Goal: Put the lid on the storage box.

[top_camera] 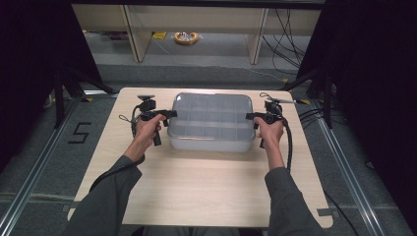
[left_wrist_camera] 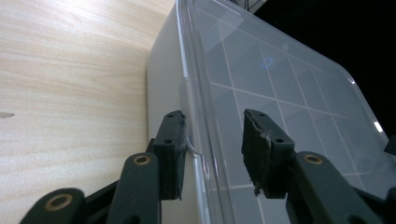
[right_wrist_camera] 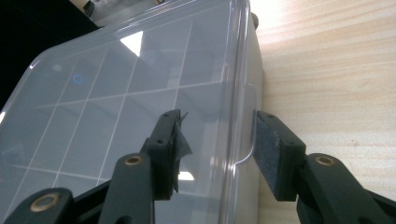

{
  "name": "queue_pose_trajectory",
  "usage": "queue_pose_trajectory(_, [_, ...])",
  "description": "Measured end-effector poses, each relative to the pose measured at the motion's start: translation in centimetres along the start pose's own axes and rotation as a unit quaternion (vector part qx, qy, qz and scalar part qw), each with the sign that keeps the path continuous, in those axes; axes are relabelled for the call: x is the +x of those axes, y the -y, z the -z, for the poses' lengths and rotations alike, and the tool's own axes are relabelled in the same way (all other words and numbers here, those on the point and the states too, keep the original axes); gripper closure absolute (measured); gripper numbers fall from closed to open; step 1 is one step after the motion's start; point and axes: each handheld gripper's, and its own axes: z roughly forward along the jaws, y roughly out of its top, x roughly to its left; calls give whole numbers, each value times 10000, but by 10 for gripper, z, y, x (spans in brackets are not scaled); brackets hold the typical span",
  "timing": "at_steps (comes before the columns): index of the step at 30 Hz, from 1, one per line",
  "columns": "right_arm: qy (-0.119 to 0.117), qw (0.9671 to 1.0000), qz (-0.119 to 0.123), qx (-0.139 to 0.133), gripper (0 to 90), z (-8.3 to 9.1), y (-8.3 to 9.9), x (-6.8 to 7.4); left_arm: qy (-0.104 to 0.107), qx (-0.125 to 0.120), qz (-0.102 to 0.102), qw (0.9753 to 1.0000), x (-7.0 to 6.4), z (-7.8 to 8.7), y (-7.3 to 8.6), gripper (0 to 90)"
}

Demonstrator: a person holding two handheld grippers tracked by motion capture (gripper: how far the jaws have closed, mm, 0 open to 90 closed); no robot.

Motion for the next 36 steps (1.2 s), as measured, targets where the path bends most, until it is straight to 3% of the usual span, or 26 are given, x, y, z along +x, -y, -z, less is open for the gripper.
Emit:
queue_pose_trajectory(3, [26,10000,-81,-1,546,-2,-2,1,-2,3,-50,10000,1,-2,-1,588])
queue_pose_trajectory(4, [90,9990,378,-231,546,-6,-4,-5,-37,-17,-13,10000,1,-3,-1,585])
queue_pose_trajectory(5, [90,9990,378,-231,546,-6,-4,-5,-37,-17,-13,10000,1,-3,-1,579])
queue_pose_trajectory(6, [72,9998,107,-122,544,-5,-3,1,-59,-13,-80,10000,0,-3,0,574])
queue_pose_trajectory(8, [84,9999,72,-113,543,-5,-3,2,-61,23,-115,9999,0,-2,0,571])
queue_pose_trajectory(9, [134,9992,321,-183,543,-5,-3,-1,-62,14,-146,9999,1,-2,1,570])
queue_pose_trajectory(11, [58,9998,142,-87,543,-4,-1,1,-52,44,-196,9998,1,0,1,574])
queue_pose_trajectory(12, [110,9993,334,-146,543,-4,0,-1,-36,5,-194,9998,1,0,2,575])
queue_pose_trajectory(14, [-22,9996,184,-198,549,-4,2,-3,-45,-14,-168,9998,0,0,2,573])
queue_pose_trajectory(16, [-90,9996,179,-208,549,-3,2,-4,-66,30,-241,9997,0,1,2,568])
queue_pose_trajectory(21, [-21,9989,349,-300,538,-5,2,-4,-6,15,-149,9999,2,1,4,564])
queue_pose_trajectory(22, [-170,9997,41,-181,535,-4,2,0,10,37,-151,9999,2,1,4,562])
queue_pose_trajectory(23, [-170,9997,41,-181,535,-4,2,0,1,50,-148,9999,2,2,4,562])
queue_pose_trajectory(24, [-23,9992,284,-284,534,-6,0,-3,-28,49,-142,9999,2,2,4,557])
queue_pose_trajectory(25, [-36,9990,285,-338,534,-5,0,-3,-44,38,-130,9999,2,2,4,534])
queue_pose_trajectory(26, [25,9982,456,-380,532,-4,-1,-6,-32,58,-109,9999,4,3,4,526])
queue_pose_trajectory(27, [16,9992,197,-360,527,-4,0,-3,-38,49,-102,9999,4,3,4,520])
queue_pose_trajectory(28, [72,9982,384,-452,520,0,-3,-7,-44,31,-90,9999,5,4,4,500])
queue_pose_trajectory(32, [41,9983,266,-517,508,9,-4,-7,41,-53,-8,10000,11,10,1,476])
queue_pose_trajectory(33, [65,9955,716,-612,499,15,-6,-14,53,-82,26,9999,12,13,1,446])
queue_pose_trajectory(36, [43,9940,865,-674,487,22,-6,-15,169,-147,33,9997,14,21,0,436])
